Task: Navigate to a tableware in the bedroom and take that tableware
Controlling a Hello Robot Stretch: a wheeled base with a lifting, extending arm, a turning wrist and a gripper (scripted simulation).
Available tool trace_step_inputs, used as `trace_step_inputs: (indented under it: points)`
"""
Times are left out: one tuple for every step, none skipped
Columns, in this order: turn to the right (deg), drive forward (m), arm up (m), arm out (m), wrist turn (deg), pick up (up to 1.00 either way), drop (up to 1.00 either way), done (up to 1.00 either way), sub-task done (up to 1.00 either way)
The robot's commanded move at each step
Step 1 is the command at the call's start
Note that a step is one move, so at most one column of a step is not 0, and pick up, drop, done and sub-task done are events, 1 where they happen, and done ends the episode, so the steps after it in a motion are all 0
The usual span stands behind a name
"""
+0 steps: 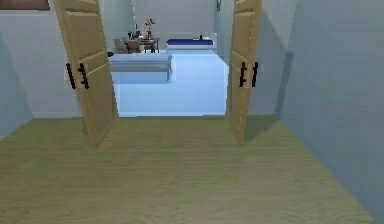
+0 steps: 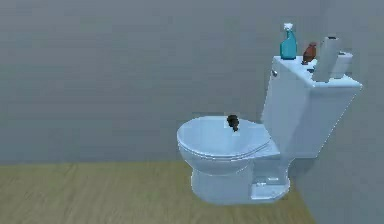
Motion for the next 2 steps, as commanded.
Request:
trace_step_inputs:
  points:
    - [0.0,1.00,0.00,0.00,0.0,0.00,0.00,0.00,0.00]
    - [-3.0,0.00,0.00,0.00,0.0,0.00,0.00,0.00,0.00]
